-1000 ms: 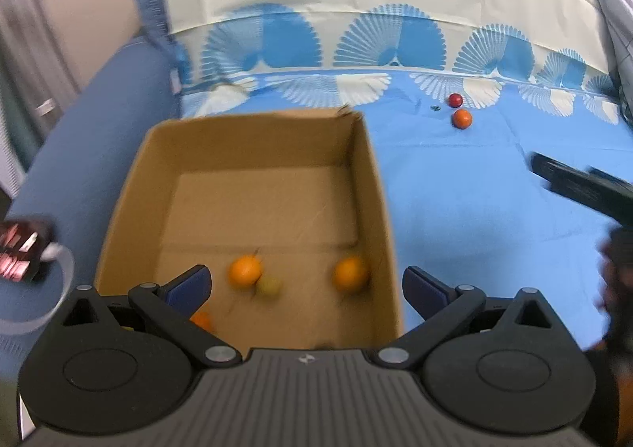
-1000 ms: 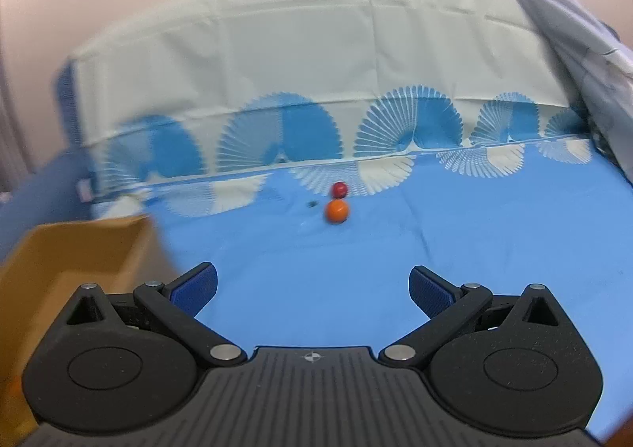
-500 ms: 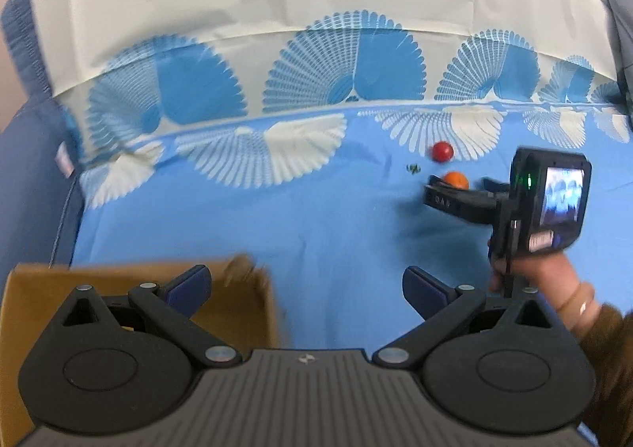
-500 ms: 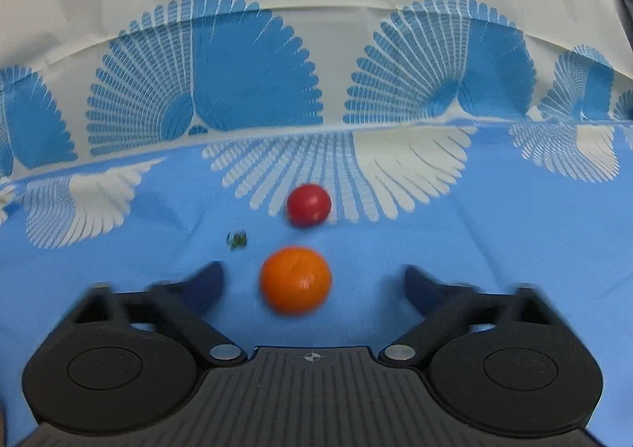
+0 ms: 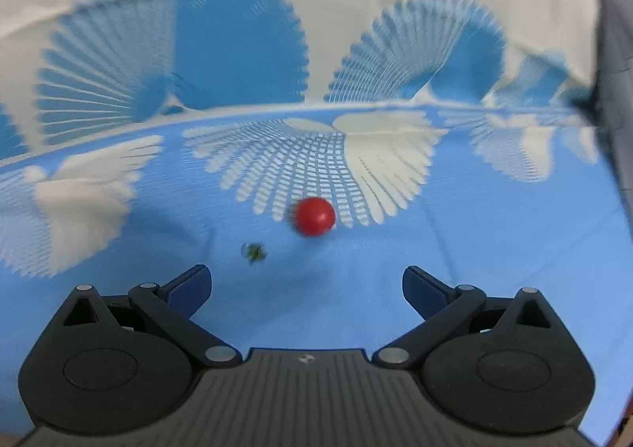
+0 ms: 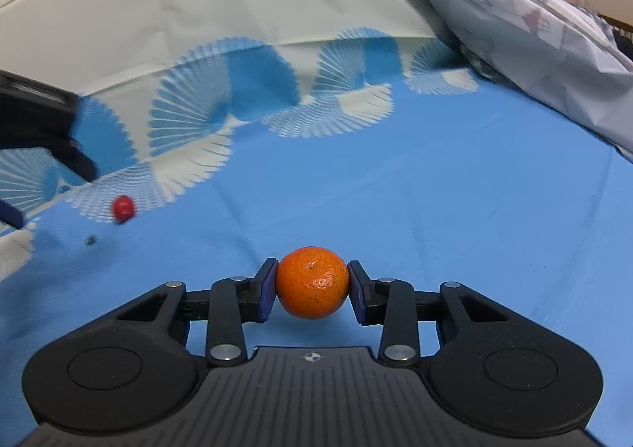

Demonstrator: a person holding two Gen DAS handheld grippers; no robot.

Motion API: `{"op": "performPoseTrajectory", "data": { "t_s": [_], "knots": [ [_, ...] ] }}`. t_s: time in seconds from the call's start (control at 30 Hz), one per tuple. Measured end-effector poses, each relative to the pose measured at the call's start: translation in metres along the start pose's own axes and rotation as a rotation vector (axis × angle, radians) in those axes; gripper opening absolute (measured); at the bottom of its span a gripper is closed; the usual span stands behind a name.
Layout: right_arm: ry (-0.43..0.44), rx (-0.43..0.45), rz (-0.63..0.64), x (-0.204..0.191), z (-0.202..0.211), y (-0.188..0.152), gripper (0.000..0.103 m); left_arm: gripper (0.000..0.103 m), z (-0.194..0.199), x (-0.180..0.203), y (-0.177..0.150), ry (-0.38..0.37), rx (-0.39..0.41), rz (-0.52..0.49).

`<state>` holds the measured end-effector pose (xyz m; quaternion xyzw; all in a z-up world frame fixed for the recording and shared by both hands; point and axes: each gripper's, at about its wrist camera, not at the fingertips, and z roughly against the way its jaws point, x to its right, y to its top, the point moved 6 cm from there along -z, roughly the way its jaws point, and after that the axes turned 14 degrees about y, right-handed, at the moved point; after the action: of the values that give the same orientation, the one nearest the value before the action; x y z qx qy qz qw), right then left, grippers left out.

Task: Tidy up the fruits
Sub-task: 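Grasp the red cherry with the left tool while the right tool grasps the mandarin, then carry the red cherry and mandarin with both tools over the box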

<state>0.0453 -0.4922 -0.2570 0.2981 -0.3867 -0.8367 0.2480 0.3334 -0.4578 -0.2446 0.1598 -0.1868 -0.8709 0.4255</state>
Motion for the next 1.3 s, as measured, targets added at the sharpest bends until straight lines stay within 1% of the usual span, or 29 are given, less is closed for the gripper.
{"op": "performPoseTrajectory", "data": {
  "t_s": [0.07,0.13,0.2,0.23,0.27,0.3,0.33,0.37,0.43,0.5,0.63,0.73,0.8,0.9,0.97,1.03,1.1,1.3],
  "knots": [
    [0.016,-0.004,-0.014,0.008,-0.004,0.001,0.039,0.103,-0.027,0.012,0.008,0.033,-0.013,-0.022],
    [0.022,-0.007,-0.025,0.014,-0.008,0.002,0.039,0.103,-0.052,0.016,0.015,0.093,-0.041,-0.02],
    [0.037,-0.013,-0.031,0.016,-0.013,0.004,0.039,0.102,-0.067,0.017,0.019,0.128,-0.061,-0.013],
    [0.038,-0.014,-0.035,0.016,-0.013,0.004,0.039,0.097,-0.068,0.017,0.02,0.128,-0.054,-0.013],
    [0.039,-0.014,-0.042,0.017,-0.013,0.004,0.039,0.082,-0.067,0.018,0.021,0.123,-0.03,-0.014],
    [0.042,-0.017,-0.05,0.017,-0.013,0.004,0.039,0.072,-0.064,0.019,0.021,0.122,-0.006,-0.018],
    [0.046,-0.019,-0.06,0.018,-0.014,0.005,0.039,0.045,-0.061,0.02,0.022,0.121,0.013,-0.028],
    [0.047,-0.017,-0.067,0.018,-0.014,0.004,0.039,0.033,-0.058,0.023,0.022,0.109,0.023,-0.046],
    [0.049,-0.017,-0.069,0.018,-0.013,0.003,0.039,0.033,-0.052,0.024,0.021,0.123,0.034,-0.065],
    [0.055,-0.016,-0.072,0.018,-0.013,0.002,0.039,0.033,-0.042,0.024,0.019,0.139,0.075,-0.083],
    [0.082,0.004,-0.073,0.016,-0.01,0.004,0.039,0.033,-0.007,0.017,0.011,0.138,0.122,-0.095],
    [0.111,0.019,-0.09,0.013,-0.005,0.008,0.039,0.033,0.033,0.007,-0.002,0.134,0.148,-0.094],
    [0.114,0.027,-0.093,0.011,0.0,0.009,0.039,0.033,0.065,-0.006,-0.017,0.132,0.162,-0.089],
    [0.094,0.018,-0.091,0.004,0.015,0.006,0.039,0.033,0.123,-0.026,-0.053,0.175,0.184,-0.085],
    [0.102,0.006,-0.096,-0.006,0.035,0.006,0.039,0.033,0.159,-0.04,-0.082,0.188,0.172,-0.054],
    [0.149,0.004,-0.073,-0.023,0.066,0.008,0.039,0.033,0.191,-0.051,-0.109,0.187,0.157,-0.037],
    [0.194,0.005,-0.037,-0.032,0.108,0.009,0.039,0.033,0.224,-0.064,-0.142,0.194,0.158,-0.023],
    [0.357,0.002,0.088,-0.064,0.251,0.009,0.039,0.033,0.317,-0.111,-0.243,0.212,0.177,0.041]
  ]
}}
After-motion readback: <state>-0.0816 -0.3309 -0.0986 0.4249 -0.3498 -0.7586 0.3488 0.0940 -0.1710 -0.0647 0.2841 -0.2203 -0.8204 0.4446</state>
